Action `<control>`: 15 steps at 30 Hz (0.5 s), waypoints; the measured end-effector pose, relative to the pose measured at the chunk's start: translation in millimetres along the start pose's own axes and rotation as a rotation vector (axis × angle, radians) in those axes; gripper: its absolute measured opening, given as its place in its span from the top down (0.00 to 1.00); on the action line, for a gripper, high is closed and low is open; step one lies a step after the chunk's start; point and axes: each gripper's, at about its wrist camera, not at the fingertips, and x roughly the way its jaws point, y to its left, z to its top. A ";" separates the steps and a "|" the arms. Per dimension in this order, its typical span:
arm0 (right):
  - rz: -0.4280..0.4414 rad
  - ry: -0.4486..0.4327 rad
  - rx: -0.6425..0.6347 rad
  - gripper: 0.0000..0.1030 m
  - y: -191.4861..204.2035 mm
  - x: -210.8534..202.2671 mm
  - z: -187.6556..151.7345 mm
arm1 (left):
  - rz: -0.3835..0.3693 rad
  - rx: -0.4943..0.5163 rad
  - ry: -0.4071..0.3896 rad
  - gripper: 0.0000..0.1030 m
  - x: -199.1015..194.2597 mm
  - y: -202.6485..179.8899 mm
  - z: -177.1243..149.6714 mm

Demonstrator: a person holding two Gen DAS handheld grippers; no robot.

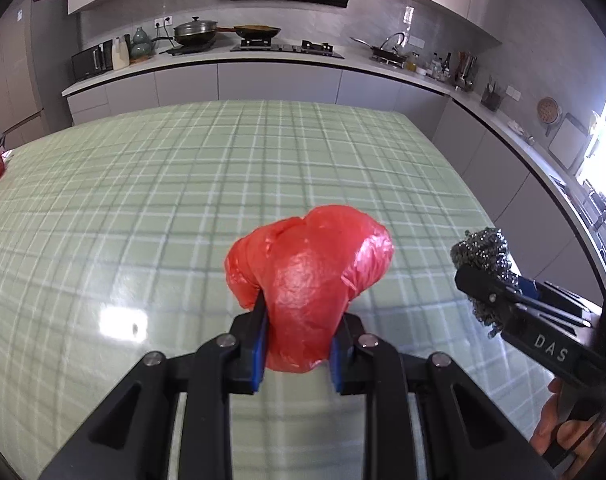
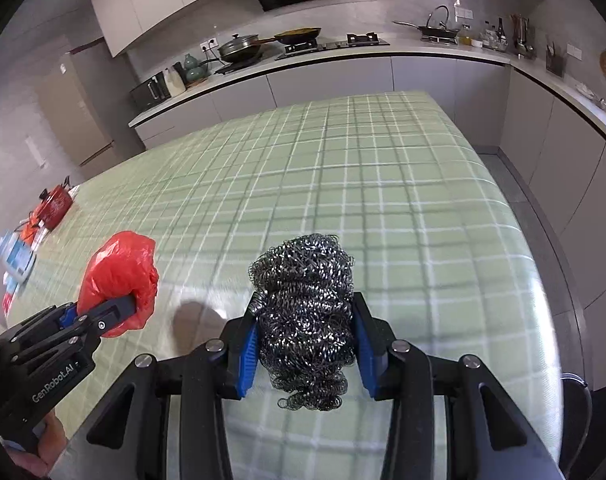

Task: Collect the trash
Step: 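Carry the red bag and steel wool over the black bucket with both tools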

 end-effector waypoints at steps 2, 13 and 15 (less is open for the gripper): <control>0.002 -0.001 -0.001 0.58 -5.2 -8.7 -5.8 | 0.000 0.001 0.002 0.75 -3.3 -6.2 -4.8; -0.021 -0.047 0.025 0.58 -29.6 -68.5 -48.7 | -0.028 0.047 -0.025 0.75 -36.0 -36.8 -36.2; -0.034 -0.038 0.028 0.58 -33.1 -80.3 -63.0 | -0.038 0.040 -0.018 0.75 -40.4 -39.2 -48.0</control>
